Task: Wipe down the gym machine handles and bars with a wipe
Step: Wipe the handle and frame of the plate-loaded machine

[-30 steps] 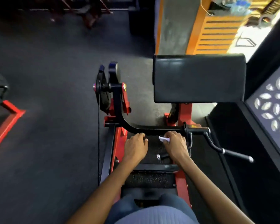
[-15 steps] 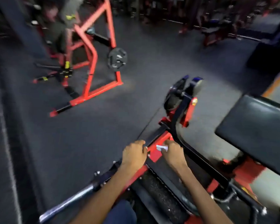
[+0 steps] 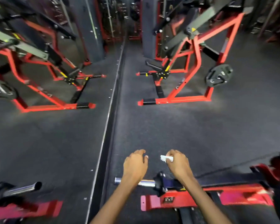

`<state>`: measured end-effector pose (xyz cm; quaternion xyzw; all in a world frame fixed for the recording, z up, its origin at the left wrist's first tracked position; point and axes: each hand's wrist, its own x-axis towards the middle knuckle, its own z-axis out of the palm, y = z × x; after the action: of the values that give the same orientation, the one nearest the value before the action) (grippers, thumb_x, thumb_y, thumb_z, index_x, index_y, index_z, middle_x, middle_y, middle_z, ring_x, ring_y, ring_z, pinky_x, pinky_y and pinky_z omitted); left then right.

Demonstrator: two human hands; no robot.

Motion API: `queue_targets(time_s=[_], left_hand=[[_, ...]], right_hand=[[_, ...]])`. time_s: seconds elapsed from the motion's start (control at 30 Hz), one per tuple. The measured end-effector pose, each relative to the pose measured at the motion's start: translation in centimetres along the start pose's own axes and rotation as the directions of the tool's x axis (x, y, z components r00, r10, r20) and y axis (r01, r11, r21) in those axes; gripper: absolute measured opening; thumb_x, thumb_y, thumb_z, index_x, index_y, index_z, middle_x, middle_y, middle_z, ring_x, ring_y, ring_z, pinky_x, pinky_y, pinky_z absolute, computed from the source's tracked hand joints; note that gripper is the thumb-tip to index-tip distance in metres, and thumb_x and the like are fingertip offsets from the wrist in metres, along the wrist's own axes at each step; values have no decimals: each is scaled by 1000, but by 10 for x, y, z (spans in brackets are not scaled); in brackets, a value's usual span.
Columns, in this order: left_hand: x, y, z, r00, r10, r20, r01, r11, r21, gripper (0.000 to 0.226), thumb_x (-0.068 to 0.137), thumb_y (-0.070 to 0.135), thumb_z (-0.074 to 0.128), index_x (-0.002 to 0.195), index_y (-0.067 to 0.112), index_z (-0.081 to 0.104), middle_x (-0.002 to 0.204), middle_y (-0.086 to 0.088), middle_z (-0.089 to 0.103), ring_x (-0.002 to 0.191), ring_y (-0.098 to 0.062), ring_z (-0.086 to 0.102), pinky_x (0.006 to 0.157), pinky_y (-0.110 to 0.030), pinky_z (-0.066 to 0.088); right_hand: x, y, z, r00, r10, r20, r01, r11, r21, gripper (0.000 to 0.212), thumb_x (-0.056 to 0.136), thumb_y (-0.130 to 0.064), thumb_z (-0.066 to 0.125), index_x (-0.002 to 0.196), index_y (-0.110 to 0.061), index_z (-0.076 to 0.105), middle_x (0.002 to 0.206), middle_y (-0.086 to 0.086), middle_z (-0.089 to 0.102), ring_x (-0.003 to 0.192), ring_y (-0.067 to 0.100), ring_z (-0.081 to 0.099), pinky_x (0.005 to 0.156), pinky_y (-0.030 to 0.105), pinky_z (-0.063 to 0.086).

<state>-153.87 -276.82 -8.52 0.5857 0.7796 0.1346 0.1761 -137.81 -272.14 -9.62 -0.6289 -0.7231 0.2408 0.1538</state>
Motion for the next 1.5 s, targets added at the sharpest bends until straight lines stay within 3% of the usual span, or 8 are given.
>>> queue_targets(time_s=[0.3,0.53,0.73,1.1,1.33,1.5], left_hand=[[83,-132,-74,992,-116,-43,117,992,38,32,101,30,41,127,18,55,127,-5,61,113,-27,59,95,-35,43],[127,-184,-107,990,-119,-70,125,987,96,33,101,30,39,125,15,55,127,-6,61,114,-27,58,94,-35,43],[171,-211,-129,985,-155,-81,159,986,47,33,100,28,40,123,12,57,126,-9,61,115,-29,57,94,-38,44],[302,-232,-165,979,-175,-104,182,981,65,29,101,28,40,119,13,56,124,-8,61,113,-27,58,92,-36,43],[469,-215,-178,984,-154,-86,158,987,43,26,100,28,41,113,14,58,119,-6,63,110,-26,60,88,-33,44],[591,-182,-194,994,-79,-81,82,996,43,29,99,29,44,119,17,60,122,-7,63,111,-28,60,91,-36,46]], right_hand=[[87,-152,67,989,-71,133,79,995,-57,6,86,-17,54,85,-23,55,107,6,63,102,27,58,83,31,39],[130,-218,91,982,-29,187,55,989,-135,21,85,-13,51,101,-16,64,112,8,64,105,27,58,87,30,41],[179,-261,104,972,-54,227,81,990,-113,13,86,-29,61,90,-17,64,105,11,67,101,29,61,83,28,42],[320,-323,131,975,-83,207,103,991,-85,18,85,-19,57,100,-15,66,110,14,65,104,32,60,86,32,45],[483,-323,109,985,-62,162,73,996,-59,20,86,-17,53,102,-15,64,113,10,64,107,30,58,88,30,43],[594,-311,77,994,6,112,1,998,-63,16,86,-20,58,99,-16,66,109,13,65,106,31,59,87,32,43]])
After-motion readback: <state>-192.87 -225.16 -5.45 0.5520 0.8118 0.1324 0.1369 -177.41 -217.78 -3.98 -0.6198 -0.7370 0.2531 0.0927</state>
